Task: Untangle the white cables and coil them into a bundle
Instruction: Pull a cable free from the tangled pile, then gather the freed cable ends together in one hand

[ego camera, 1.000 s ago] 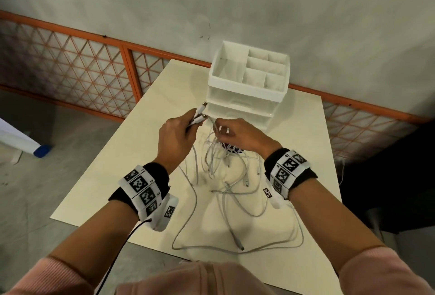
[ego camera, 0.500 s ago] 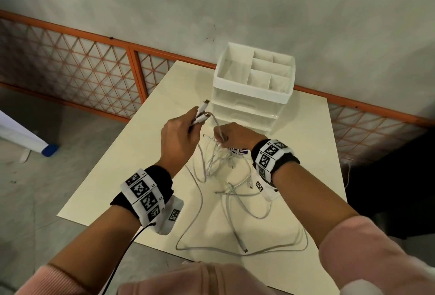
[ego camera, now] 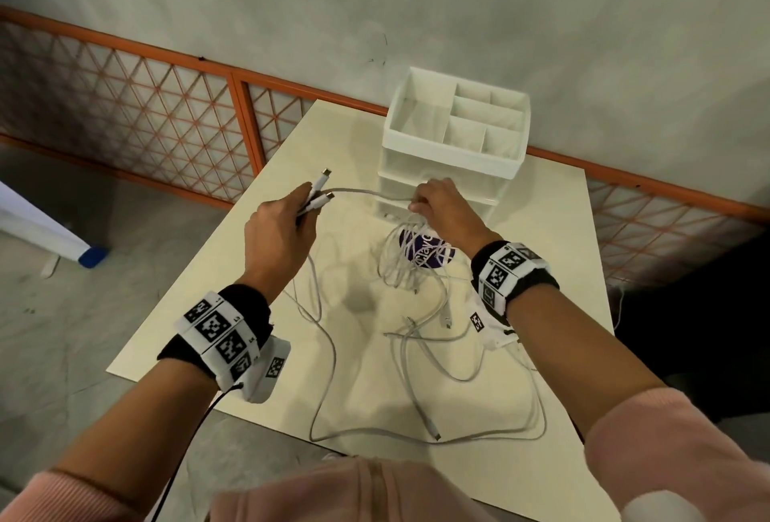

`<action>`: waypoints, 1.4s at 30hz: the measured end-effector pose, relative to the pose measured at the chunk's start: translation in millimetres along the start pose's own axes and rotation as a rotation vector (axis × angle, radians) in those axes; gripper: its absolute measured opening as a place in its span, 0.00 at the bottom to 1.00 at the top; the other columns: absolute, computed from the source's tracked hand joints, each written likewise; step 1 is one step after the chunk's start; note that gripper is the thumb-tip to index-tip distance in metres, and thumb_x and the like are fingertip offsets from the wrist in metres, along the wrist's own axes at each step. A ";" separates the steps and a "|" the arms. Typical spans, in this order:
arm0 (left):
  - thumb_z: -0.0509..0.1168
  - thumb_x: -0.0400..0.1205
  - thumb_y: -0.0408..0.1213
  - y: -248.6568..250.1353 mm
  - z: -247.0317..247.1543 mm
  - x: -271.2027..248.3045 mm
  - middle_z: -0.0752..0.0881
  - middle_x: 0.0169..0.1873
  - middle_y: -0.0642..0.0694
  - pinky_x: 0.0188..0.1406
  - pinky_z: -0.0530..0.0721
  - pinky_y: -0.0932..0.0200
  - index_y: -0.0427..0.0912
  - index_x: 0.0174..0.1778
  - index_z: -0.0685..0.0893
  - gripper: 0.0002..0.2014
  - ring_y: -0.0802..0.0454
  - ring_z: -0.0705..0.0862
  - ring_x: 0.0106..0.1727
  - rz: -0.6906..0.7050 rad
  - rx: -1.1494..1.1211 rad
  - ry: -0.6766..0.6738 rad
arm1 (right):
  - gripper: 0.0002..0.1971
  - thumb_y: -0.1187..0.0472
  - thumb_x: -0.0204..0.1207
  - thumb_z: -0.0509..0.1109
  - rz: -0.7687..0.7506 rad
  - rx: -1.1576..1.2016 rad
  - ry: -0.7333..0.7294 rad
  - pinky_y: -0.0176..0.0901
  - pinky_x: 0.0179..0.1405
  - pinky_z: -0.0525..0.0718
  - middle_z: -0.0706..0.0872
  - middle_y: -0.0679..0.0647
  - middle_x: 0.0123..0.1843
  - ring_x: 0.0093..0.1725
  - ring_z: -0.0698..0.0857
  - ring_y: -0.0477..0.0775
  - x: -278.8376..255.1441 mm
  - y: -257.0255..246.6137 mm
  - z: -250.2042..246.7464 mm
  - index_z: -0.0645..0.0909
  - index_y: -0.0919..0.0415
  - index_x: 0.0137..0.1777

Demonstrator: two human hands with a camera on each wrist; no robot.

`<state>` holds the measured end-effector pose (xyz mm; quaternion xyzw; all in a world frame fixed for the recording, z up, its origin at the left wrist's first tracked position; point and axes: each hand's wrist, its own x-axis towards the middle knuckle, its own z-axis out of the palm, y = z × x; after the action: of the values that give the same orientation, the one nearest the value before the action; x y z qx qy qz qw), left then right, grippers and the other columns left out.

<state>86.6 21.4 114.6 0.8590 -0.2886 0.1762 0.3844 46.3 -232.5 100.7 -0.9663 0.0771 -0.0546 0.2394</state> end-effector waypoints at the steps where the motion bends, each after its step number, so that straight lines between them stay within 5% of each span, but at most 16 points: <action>1: 0.55 0.83 0.49 2.9 -2.5 0.5 0.71 0.20 0.42 0.20 0.61 0.59 0.32 0.37 0.77 0.21 0.34 0.70 0.21 0.001 -0.027 0.028 | 0.05 0.64 0.78 0.67 -0.031 0.002 -0.029 0.43 0.45 0.74 0.82 0.56 0.42 0.44 0.76 0.54 -1.1 -3.8 -0.4 0.81 0.66 0.45; 6: 0.56 0.83 0.41 29.8 -6.9 4.8 0.67 0.21 0.48 0.20 0.57 0.60 0.32 0.36 0.76 0.16 0.44 0.62 0.20 0.077 -0.093 0.084 | 0.08 0.73 0.72 0.65 -0.104 -0.031 -0.156 0.53 0.38 0.83 0.80 0.56 0.33 0.32 0.77 0.58 -14.4 -6.3 15.4 0.73 0.61 0.37; 11: 0.61 0.82 0.35 26.8 7.1 -6.5 0.74 0.20 0.43 0.19 0.68 0.55 0.33 0.39 0.79 0.10 0.40 0.66 0.21 0.095 -0.081 -0.007 | 0.08 0.70 0.79 0.58 0.028 -0.117 -0.242 0.58 0.39 0.81 0.84 0.67 0.44 0.39 0.83 0.67 -11.2 -10.3 15.0 0.62 0.60 0.49; 13: 0.58 0.82 0.39 22.3 11.0 -11.1 0.78 0.21 0.41 0.18 0.72 0.52 0.34 0.41 0.80 0.12 0.37 0.70 0.21 0.105 -0.073 -0.045 | 0.10 0.74 0.76 0.57 0.040 -0.103 -0.273 0.61 0.45 0.83 0.84 0.69 0.49 0.46 0.85 0.70 -12.5 -10.5 12.2 0.63 0.61 0.53; 18: 0.54 0.82 0.47 18.1 6.0 -10.0 0.68 0.19 0.46 0.20 0.59 0.59 0.36 0.36 0.76 0.18 0.41 0.64 0.21 0.109 -0.089 -0.086 | 0.10 0.75 0.76 0.55 0.052 0.003 -0.274 0.55 0.50 0.81 0.84 0.67 0.56 0.51 0.84 0.66 -17.7 -7.6 16.9 0.67 0.64 0.54; 23: 0.53 0.82 0.50 34.0 6.6 -10.2 0.74 0.21 0.44 0.21 0.68 0.55 0.36 0.38 0.80 0.20 0.38 0.68 0.22 0.179 -0.125 -0.176 | 0.09 0.69 0.78 0.65 0.070 -0.056 -0.336 0.42 0.50 0.71 0.84 0.68 0.46 0.52 0.82 0.65 -23.4 -9.6 43.0 0.85 0.75 0.48; 27: 0.55 0.82 0.48 36.8 7.7 -14.5 0.73 0.20 0.46 0.23 0.63 0.59 0.35 0.36 0.79 0.20 0.42 0.65 0.22 0.224 -0.105 -0.261 | 0.14 0.66 0.82 0.58 0.171 -0.024 -0.443 0.45 0.54 0.74 0.82 0.66 0.54 0.56 0.81 0.63 -25.8 -13.0 53.5 0.80 0.71 0.61; 29: 0.55 0.82 0.48 29.4 8.9 -16.7 0.69 0.20 0.49 0.23 0.63 0.59 0.36 0.36 0.78 0.19 0.43 0.63 0.22 0.198 -0.106 -0.270 | 0.14 0.67 0.83 0.54 0.168 0.040 -0.424 0.46 0.58 0.75 0.83 0.65 0.61 0.60 0.81 0.63 -24.6 -10.8 52.6 0.77 0.69 0.63; 33: 0.53 0.81 0.52 12.1 6.6 -14.6 0.70 0.20 0.47 0.22 0.66 0.54 0.37 0.37 0.77 0.21 0.39 0.67 0.22 0.127 -0.086 -0.265 | 0.18 0.55 0.87 0.46 0.184 0.060 -0.344 0.48 0.62 0.66 0.80 0.46 0.51 0.53 0.73 0.48 -20.9 -4.2 47.9 0.78 0.59 0.57; 36: 0.51 0.81 0.55 3.2 4.6 -12.0 0.74 0.21 0.43 0.23 0.72 0.49 0.37 0.37 0.77 0.23 0.36 0.70 0.23 0.106 -0.099 -0.258 | 0.25 0.44 0.84 0.44 0.108 0.073 -0.118 0.46 0.52 0.70 0.84 0.59 0.46 0.48 0.78 0.56 -17.2 -0.7 45.7 0.77 0.60 0.43; 39: 0.51 0.81 0.55 1.6 4.8 -10.0 0.75 0.21 0.41 0.23 0.72 0.50 0.38 0.36 0.77 0.23 0.36 0.71 0.24 0.095 -0.104 -0.238 | 0.25 0.47 0.86 0.51 0.154 0.196 -0.060 0.46 0.44 0.79 0.87 0.62 0.42 0.41 0.85 0.60 -11.6 0.3 40.3 0.79 0.66 0.41; 42: 0.53 0.81 0.56 -1.1 3.5 -8.6 0.77 0.22 0.40 0.23 0.72 0.50 0.39 0.36 0.78 0.23 0.36 0.72 0.25 0.054 -0.107 -0.261 | 0.25 0.49 0.86 0.54 0.167 0.291 0.045 0.41 0.41 0.77 0.88 0.58 0.41 0.36 0.83 0.48 -11.0 -2.7 20.3 0.85 0.67 0.43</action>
<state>81.0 22.4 107.3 0.8447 -0.3682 0.0579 0.3842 38.7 -219.0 83.3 -0.9102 0.1538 -0.0666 0.3787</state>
